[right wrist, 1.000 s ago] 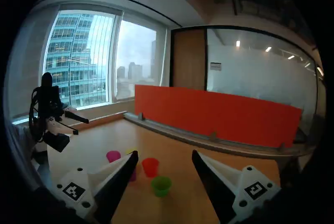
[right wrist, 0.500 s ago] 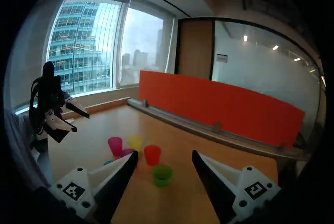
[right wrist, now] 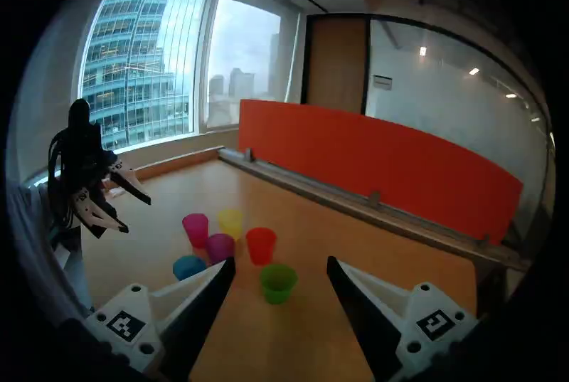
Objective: Pour water
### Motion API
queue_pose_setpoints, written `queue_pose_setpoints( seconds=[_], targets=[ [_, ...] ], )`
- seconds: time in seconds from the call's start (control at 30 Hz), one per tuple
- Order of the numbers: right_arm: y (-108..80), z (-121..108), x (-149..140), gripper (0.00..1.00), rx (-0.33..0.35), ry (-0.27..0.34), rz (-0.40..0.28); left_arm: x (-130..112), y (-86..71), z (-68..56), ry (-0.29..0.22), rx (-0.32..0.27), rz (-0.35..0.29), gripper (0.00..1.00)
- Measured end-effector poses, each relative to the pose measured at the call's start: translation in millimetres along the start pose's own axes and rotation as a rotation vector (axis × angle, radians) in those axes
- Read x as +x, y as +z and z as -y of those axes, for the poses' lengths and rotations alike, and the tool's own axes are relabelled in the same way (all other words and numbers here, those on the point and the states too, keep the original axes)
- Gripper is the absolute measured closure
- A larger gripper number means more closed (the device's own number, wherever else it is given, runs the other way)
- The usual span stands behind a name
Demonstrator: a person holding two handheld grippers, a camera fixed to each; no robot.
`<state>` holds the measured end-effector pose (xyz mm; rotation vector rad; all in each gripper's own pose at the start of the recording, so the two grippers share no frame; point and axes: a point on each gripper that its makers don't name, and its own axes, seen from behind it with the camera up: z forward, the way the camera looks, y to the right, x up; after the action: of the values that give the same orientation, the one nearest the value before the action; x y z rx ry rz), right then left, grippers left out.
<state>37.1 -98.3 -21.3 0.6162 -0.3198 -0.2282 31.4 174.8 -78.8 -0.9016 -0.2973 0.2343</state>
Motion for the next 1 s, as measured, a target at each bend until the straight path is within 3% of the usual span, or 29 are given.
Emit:
queue_pose_setpoints(
  seconds=[0.43,1.0],
  targets=[
    [13.1,0,-15,0.00,0.009,-0.003,0.034,-40,18.8,-1.2,-0.010,-0.016,0.096,0.00],
    [33.1,-1,-29,0.00,0.026,-0.016,0.061,-90,58.6,-0.8,-0.008,-0.060,0.228,0.00]
  ],
)
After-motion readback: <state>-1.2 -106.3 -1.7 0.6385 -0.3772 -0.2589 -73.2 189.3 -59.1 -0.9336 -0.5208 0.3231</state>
